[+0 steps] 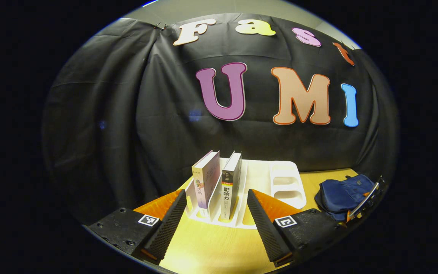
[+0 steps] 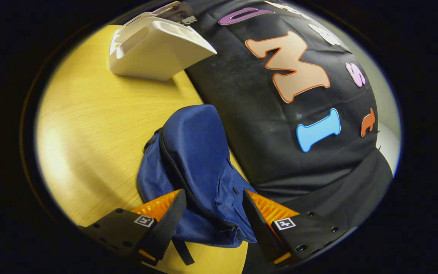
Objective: Open the schoolbag, grab two books from the bookshelf and put them into the schoolbag.
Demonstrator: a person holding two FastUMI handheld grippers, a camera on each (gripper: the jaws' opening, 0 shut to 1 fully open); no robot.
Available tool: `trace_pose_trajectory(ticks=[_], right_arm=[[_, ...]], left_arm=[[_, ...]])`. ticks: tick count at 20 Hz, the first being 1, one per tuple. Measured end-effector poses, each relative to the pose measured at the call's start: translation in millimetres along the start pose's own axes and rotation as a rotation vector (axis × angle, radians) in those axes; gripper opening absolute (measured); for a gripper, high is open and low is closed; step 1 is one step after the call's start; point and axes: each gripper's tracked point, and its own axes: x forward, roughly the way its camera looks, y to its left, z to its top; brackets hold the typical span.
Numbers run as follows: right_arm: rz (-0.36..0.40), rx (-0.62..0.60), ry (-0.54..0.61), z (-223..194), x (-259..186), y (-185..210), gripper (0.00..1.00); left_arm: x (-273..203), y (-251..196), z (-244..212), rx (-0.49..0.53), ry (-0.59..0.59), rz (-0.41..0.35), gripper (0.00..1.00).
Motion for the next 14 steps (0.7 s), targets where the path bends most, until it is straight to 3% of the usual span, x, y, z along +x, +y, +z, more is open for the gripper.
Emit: trace_pose_trajectory(ticks=[2, 6, 7, 8, 9, 14], right_arm=[[0.000, -0.008, 0.004, 0, 7, 2, 0.89], [-0.004, 0.005, 0.018, -2, 21, -1, 0.89], [-0.007, 0.009, 0.020, -2, 24, -3, 1.00], [-0.010, 0.012, 0.023, -2, 27, -6, 0.88], [-0.005, 0.018, 0.026, -3, 30, -5, 0.87], [0.032, -0.039, 0.008, 8, 43, 3, 0.33]], left_arm=[[0, 2, -1, 0.002, 0.003, 0.007, 0.91], [2, 1, -2, -0.002, 0.013, 0.013, 0.94], [3, 1, -2, -0.004, 0.016, 0.012, 0.94], [4, 0, -3, -0.004, 0.019, 0.010, 0.94], [2, 1, -5, -0.005, 0.020, 0.010, 0.94], [3, -1, -6, -0.005, 0.028, 0.002, 0.94]])
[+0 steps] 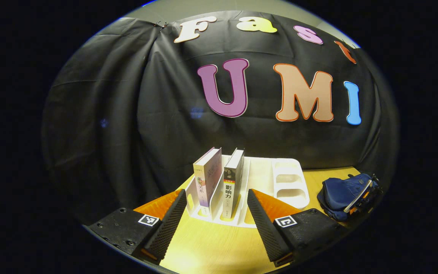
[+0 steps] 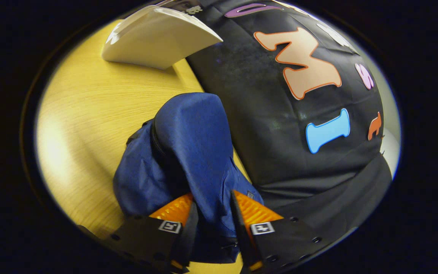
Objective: Open the schoolbag, grab two books from the bookshelf and put them into the schoolbag.
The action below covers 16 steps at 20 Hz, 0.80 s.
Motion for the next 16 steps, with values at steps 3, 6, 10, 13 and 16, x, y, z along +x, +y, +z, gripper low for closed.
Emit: trace_pose_trajectory(ticks=[3, 6, 10, 13, 16], right_arm=[[-0.014, 0.000, 0.018, -4, 0, -2, 0.23], [-0.057, -0.007, -0.006, 4, -4, -13, 0.07], [0.013, 0.008, 0.005, 2, 3, -3, 0.08], [0.050, 0.032, 0.006, 1, 1, -2, 0.07], [0.051, 0.066, 0.006, 4, -1, -10, 0.05]], left_arm=[[0, 1, -2, 0.011, 0.009, 0.003, 0.94], [2, 1, -3, 0.011, 0.018, 0.003, 0.94], [2, 2, -6, 0.013, 0.026, 0.003, 0.94], [5, 3, -6, 0.030, 0.037, 0.000, 0.95], [12, 1, -2, 0.027, 0.050, -0.022, 0.94]])
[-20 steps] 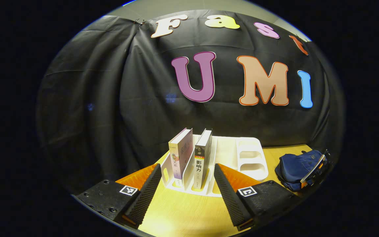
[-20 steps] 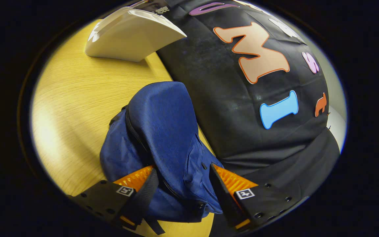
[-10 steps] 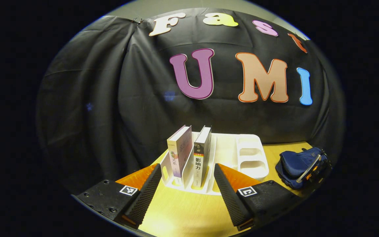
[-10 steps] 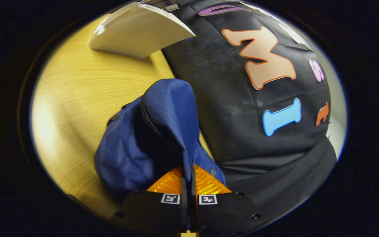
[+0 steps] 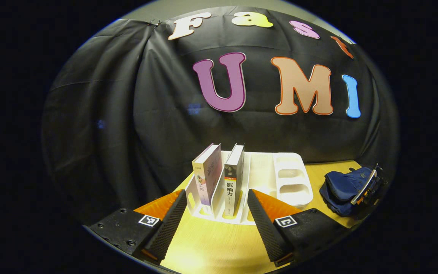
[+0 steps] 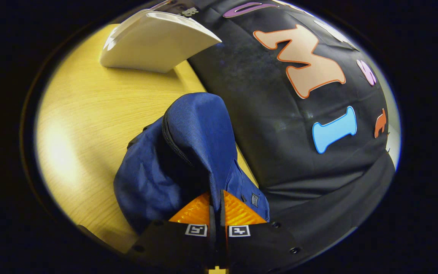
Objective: Open the schoolbag, grab two books from the bookshelf and put them into the schoolbag.
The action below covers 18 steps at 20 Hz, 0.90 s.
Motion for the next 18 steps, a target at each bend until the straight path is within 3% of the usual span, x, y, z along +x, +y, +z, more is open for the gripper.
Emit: trace_pose_trajectory(ticks=[4, 13, 18], right_arm=[[0.012, 0.010, 0.000, 2, -1, -6, 0.05], [0.000, 0.033, -0.019, 12, -3, -29, 0.05], [0.005, 0.028, -0.016, 12, -4, -31, 0.06]], left_arm=[[20, -4, 6, -0.008, 0.036, -0.042, 0.94], [74, -25, 30, 0.117, 0.123, -0.182, 0.93], [112, -38, 38, 0.137, 0.220, -0.241, 0.90]])
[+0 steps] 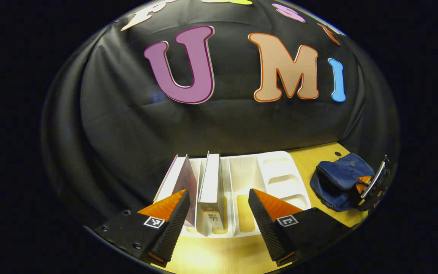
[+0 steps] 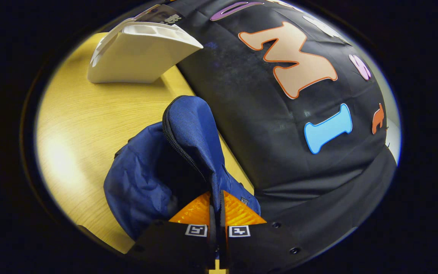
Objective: Open the schoolbag, grab two books from the bookshelf and put them into the schoolbag.
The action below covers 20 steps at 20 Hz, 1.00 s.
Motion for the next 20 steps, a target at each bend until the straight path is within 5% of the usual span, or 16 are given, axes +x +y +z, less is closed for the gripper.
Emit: trace_pose_trajectory(ticks=[16, 20], right_arm=[[0.005, -0.024, -0.010, 2, -3, -8, 0.08], [0.002, -0.029, -0.009, 2, -3, -8, 0.06]], left_arm=[[55, 3, -44, 0.098, 0.573, -0.160, 0.76], [62, 13, -61, 0.102, 0.666, -0.143, 0.55]])
